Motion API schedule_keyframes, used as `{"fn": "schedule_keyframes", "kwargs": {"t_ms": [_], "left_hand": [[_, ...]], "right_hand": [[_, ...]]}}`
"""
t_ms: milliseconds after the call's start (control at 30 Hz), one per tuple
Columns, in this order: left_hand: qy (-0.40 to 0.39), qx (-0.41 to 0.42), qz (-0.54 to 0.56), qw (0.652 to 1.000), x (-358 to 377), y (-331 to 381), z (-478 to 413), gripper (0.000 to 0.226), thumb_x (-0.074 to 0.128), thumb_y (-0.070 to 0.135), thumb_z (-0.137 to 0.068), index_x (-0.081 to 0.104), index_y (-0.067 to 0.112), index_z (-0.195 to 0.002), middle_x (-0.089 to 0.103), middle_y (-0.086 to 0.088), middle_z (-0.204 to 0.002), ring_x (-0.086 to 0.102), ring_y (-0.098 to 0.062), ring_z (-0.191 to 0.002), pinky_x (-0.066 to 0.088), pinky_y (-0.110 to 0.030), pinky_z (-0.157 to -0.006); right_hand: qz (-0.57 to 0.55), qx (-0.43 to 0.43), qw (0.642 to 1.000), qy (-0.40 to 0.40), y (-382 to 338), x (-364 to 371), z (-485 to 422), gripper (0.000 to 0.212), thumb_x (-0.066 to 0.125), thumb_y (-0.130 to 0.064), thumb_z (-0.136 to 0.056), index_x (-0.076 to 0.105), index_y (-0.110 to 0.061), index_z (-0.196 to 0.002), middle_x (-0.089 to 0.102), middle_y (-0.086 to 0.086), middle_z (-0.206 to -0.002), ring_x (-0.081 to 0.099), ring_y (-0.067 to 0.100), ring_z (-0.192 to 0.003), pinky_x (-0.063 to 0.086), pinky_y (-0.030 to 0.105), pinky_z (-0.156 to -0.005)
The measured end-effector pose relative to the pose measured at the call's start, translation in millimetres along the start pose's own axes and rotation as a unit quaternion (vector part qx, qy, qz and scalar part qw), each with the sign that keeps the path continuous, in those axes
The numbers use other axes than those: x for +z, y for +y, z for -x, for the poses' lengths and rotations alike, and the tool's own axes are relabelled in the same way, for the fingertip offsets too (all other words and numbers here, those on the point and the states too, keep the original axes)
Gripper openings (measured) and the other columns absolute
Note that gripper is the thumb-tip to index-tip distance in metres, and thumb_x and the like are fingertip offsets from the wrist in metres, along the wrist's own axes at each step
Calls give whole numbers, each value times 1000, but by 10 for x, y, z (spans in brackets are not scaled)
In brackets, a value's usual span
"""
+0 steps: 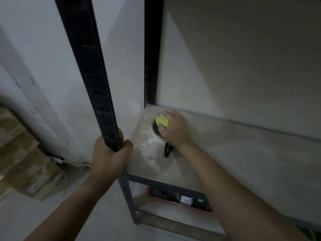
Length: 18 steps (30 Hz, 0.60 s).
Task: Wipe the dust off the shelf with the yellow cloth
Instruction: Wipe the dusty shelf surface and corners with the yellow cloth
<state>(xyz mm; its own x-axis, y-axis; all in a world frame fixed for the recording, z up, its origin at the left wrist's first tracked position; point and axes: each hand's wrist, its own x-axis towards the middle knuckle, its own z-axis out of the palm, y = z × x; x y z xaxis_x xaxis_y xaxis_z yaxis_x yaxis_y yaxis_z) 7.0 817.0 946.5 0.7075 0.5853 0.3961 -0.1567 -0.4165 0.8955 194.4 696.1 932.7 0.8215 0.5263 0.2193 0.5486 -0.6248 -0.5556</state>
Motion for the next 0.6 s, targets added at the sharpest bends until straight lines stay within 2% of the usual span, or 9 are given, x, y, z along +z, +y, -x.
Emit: {"fn": "schedule_keyframes", "kwargs": {"t_ms": [67,167,233,300,333,367,433,467,600], "left_hand": [[9,-8,4,1000,8,20,13,28,57,14,-77,33,22,-65,38,8,-59,39,-8,-53,36,-18,-51],[11,-12,3,1000,12,48,19,27,58,15,-78,34,15,-66,36,5,-60,38,-11,-54,36,-21,-51],[9,-14,3,1000,1,63,16,26,58,15,-78,34,14,-66,35,5,-59,38,-12,-54,35,-20,-51],[8,-10,6,1000,1,71,14,26,57,13,-77,34,12,-66,35,4,-59,38,-12,-54,35,-20,-51],[9,-10,6,1000,6,71,14,26,57,13,-77,34,11,-66,35,4,-59,37,-12,-54,34,-20,-51],[12,-10,4,1000,12,69,13,26,57,13,-77,34,12,-66,36,5,-59,37,-10,-54,35,-19,-51],[17,-14,3,1000,18,58,14,25,57,14,-77,34,14,-66,37,7,-58,38,-9,-53,35,-17,-51],[18,-15,3,1000,19,51,15,25,57,14,-77,34,14,-66,37,7,-58,38,-9,-53,35,-17,-50],[25,-13,2,1000,31,45,19,27,56,12,-77,33,16,-66,37,7,-59,39,-10,-53,35,-19,-51]], "right_hand": [[86,0,996,-10,142,-122,-6,46,61,-30,-87,58,-17,-131,59,8,-131,53,29,-121,36,36,-107],[49,-38,998,-26,264,-313,-17,42,61,-27,-90,59,-16,-131,61,9,-132,55,29,-121,38,33,-107],[30,-31,999,34,361,-538,-70,39,62,-29,-91,61,-15,-127,63,10,-130,57,28,-119,42,31,-103],[89,-15,990,107,599,-853,-130,28,59,-24,-89,67,-9,-110,68,19,-111,64,35,-101,52,38,-88],[130,0,985,112,788,-1010,-141,25,55,-21,-89,67,-5,-103,68,23,-103,64,39,-93,53,41,-83],[150,51,983,93,971,-1138,-118,26,53,-20,-91,65,-1,-104,65,25,-105,62,41,-95,51,43,-84],[181,165,969,34,1285,-1222,-19,34,48,-24,-96,58,-2,-119,59,23,-121,57,40,-107,48,44,-93],[199,193,961,15,1378,-1179,33,36,47,-26,-96,55,-3,-124,55,22,-125,55,40,-110,47,44,-94],[204,204,957,41,1116,-801,51,32,48,-20,-95,50,-2,-121,47,23,-126,53,41,-108,46,42,-93]]}}
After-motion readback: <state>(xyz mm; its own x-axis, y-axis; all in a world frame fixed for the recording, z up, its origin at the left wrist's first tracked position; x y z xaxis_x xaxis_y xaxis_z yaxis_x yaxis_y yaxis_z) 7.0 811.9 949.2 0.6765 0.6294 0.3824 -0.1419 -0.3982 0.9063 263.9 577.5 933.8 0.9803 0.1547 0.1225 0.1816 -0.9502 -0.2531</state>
